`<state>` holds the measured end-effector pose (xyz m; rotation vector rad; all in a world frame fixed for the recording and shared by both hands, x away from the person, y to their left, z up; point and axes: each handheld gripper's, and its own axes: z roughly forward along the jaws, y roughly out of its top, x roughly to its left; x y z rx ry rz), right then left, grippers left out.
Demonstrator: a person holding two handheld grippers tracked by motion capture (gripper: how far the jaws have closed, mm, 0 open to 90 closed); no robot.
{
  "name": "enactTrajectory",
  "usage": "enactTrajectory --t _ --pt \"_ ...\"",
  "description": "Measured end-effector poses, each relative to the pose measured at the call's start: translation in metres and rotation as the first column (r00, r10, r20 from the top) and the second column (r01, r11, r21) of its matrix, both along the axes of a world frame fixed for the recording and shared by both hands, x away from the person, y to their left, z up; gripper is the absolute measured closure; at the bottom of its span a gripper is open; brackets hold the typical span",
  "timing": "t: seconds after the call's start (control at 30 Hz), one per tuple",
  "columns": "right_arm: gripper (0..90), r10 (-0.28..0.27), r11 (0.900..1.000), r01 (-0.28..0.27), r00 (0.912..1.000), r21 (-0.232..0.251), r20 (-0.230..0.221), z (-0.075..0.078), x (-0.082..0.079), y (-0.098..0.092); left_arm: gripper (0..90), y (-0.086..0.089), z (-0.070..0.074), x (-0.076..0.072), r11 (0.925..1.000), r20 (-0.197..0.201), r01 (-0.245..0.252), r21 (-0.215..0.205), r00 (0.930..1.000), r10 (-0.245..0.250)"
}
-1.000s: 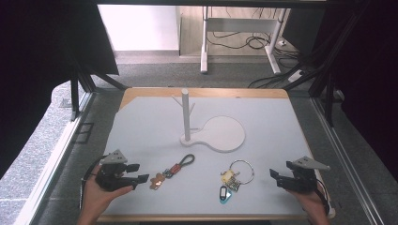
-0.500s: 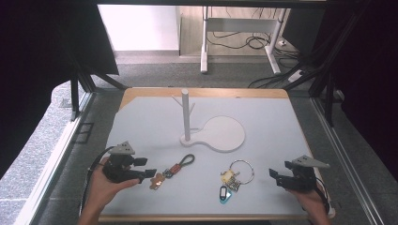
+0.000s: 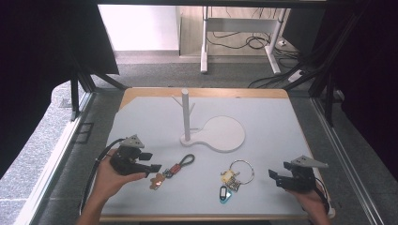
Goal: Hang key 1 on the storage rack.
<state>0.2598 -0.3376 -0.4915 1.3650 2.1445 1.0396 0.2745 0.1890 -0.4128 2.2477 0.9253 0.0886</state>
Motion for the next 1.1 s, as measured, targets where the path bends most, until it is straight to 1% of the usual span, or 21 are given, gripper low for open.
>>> enactTrajectory --t 0.03,0.07,0.1,0.17,0.2,0.23,0.33,0.37,0.4,0.43,0.6,0.67,0.7,0.73,0.77,0.8,0.87,0.93,0.97,1.1 --pt "26.7 0.0 1.0 0.0 1.0 -0.001 -0.001 0.0 0.0 0.0 40.4 -0.004 0.0 0.002 0.9999 -0.004 0.009 0.006 1.0 -0.009" --pt "26.7 0.0 1.0 0.0 1.0 -0.001 -0.001 0.0 0.0 0.0 40.4 -0.004 0.0 0.002 0.9999 -0.004 0.009 0.006 1.0 -0.009" --pt "26.8 0.001 1.0 -0.001 1.0 0.0 -0.004 -0.001 0.0 0.0 40.4 -0.006 0.0 0.003 0.9996 -0.005 0.02 0.021 0.9998 -0.019" --pt "26.8 0.004 1.0 -0.004 0.9999 -0.006 -0.01 -0.002 0.0 0.0 40.6 -0.013 0.001 0.006 0.9985 -0.009 0.039 0.037 0.9992 -0.039" --pt "26.8 0.004 1.0 -0.004 0.9999 -0.006 -0.01 -0.002 0.0 0.0 40.6 -0.013 0.001 0.006 0.9985 -0.009 0.039 0.037 0.9992 -0.039" --pt "28.5 0.006 1.0 -0.006 0.9999 -0.01 -0.015 -0.002 0.0 0.001 40.7 -0.017 0.001 0.008 0.9968 -0.015 0.054 0.059 0.9985 -0.054" --pt "28.7 0.014 1.0 -0.014 0.9997 -0.023 -0.019 -0.003 0.0 0.003 40.7 -0.021 0.0 0.011 0.9959 -0.025 0.062 0.066 0.9978 -0.061" --pt "28.7 0.018 0.999 -0.019 0.9996 -0.028 -0.024 -0.004 0.0 0.004 40.7 -0.024 -0.002 0.014 0.9944 -0.032 0.068 0.081 0.9974 -0.065" --pt "28.7 0.018 0.999 -0.019 0.9996 -0.028 -0.024 -0.004 0.0 0.004 40.7 -0.024 -0.002 0.014 0.9944 -0.032 0.068 0.081 0.9974 -0.065" --pt "28.7 0.024 0.999 -0.025 0.9993 -0.029 -0.027 -0.005 0.0 0.005 40.9 -0.026 -0.003 0.016 0.9926 -0.029 0.068 0.1 0.9974 -0.066" --pt "29.2 0.024 0.999 -0.025 0.9994 -0.035 -0.025 -0.007 0.0 0.007 41.1 -0.03 -0.006 0.019 0.9909 -0.034 0.078 0.11 0.9966 -0.075" --pt "30.1 0.02 0.999 -0.02 0.9998 -0.042 -0.005 -0.006 -0.001 0.008 41.2 -0.032 -0.007 0.02 0.9894 -0.039 0.084 0.119 0.996 -0.08" --pt "30.5 0.017 0.999 -0.017 0.9998 -0.032 0.005 -0.005 -0.002 0.009 41.2 -0.035 -0.009 0.021 0.9885 -0.045 0.088 0.123 0.9955 -0.083" --pt "30.5 0.017 0.999 -0.017 0.9998 -0.032 0.005 -0.005 -0.002 0.009 41.2 -0.035 -0.009 0.021 0.9885 -0.045 0.088 0.123 0.9955 -0.083" --pt "30.6 0.014 1.0 -0.014 0.9999 -0.026 0.01 -0.004 -0.003 0.009 41.2 -0.036 -0.011 0.023 0.9866 -0.054 0.098 0.131 0.9944 -0.091" --pt "30.6 0.014 1.0 -0.014 0.9999 -0.026 0.01 -0.004 -0.003 0.009 41.2 -0.036 -0.011 0.023 0.9866 -0.054 0.098 0.131 0.9944 -0.091" --pt "30.6 0.015 1.0 -0.015 0.9999 -0.022 0.008 -0.003 -0.004 0.008 41.2 -0.038 -0.012 0.026 0.9852 -0.068 0.102 0.138 0.9933 -0.093" --pt "30.6 0.009 1.0 -0.009 1.0 -0.02 0.002 -0.005 -0.004 0.007 41.1 -0.04 -0.012 0.032 0.9826 -0.083 0.102 0.155 0.9925 -0.09" --pt "30.6 0.009 1.0 -0.009 1.0 -0.02 0.002 -0.005 -0.004 0.007 41.2 -0.04 -0.012 0.032 0.9826 -0.083 0.102 0.155 0.9925 -0.09" --pt "31.2 0.002 1.0 -0.002 1.0 -0.029 -0.008 -0.007 -0.003 0.007 41.4 -0.047 -0.016 0.038 0.9798 -0.111 0.127 0.155 0.9876 -0.11"
